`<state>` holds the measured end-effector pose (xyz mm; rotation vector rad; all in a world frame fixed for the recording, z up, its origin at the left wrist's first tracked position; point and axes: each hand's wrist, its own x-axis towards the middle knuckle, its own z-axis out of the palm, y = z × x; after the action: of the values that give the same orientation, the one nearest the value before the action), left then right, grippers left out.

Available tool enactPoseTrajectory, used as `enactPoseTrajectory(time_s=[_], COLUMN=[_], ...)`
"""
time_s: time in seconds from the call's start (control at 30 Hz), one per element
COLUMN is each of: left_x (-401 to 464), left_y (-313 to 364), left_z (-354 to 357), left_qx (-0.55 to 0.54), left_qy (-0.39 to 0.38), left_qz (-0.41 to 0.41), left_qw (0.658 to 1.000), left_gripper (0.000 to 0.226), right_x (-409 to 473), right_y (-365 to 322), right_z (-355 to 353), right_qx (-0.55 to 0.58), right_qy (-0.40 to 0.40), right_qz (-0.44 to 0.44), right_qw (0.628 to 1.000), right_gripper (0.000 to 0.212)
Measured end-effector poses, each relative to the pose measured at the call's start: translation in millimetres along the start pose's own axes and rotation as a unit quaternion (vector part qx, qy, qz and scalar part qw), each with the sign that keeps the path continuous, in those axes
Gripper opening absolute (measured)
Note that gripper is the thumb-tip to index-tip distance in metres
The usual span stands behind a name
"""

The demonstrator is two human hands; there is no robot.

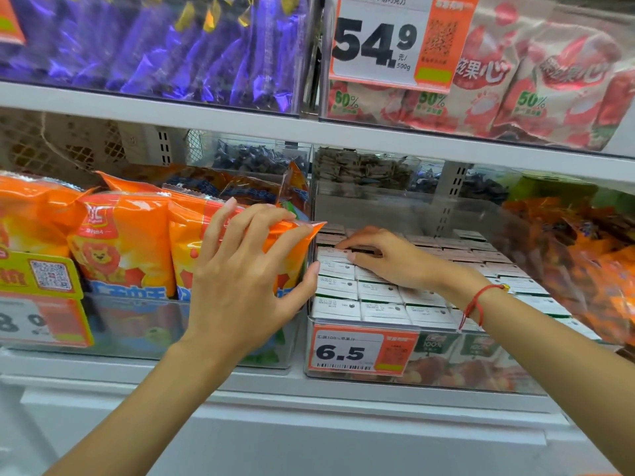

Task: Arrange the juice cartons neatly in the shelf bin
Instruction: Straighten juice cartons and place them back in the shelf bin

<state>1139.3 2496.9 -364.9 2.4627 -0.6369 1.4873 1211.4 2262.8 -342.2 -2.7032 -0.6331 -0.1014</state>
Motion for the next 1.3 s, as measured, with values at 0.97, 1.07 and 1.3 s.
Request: enactPoseTrajectory(time_s=[0.97,1.07,1.3], left_x=[-1,0,4], left_y=[1,2,11], left_z=[0,-3,-21], left_qx=[-0.013,-0.015,-0.010], left_qy=[0.009,-0.005,-0.087], left_qz=[0.003,0.001,-0.033], left_qw=[1.000,1.000,0.996], left_gripper=[0.038,0.038,0.039], right_x=[57,34,-63], right_y=[-9,-17,-57], right_z=[-18,-22,-19], right_qx=[-0.043,0.020,0.124], right_qy=[-0.018,0.073,0.276], right_qz=[0.052,0.039,-0.005], right_qw=[0.998,0.996,0.953], right_gripper=[0.047,0.044,0.028])
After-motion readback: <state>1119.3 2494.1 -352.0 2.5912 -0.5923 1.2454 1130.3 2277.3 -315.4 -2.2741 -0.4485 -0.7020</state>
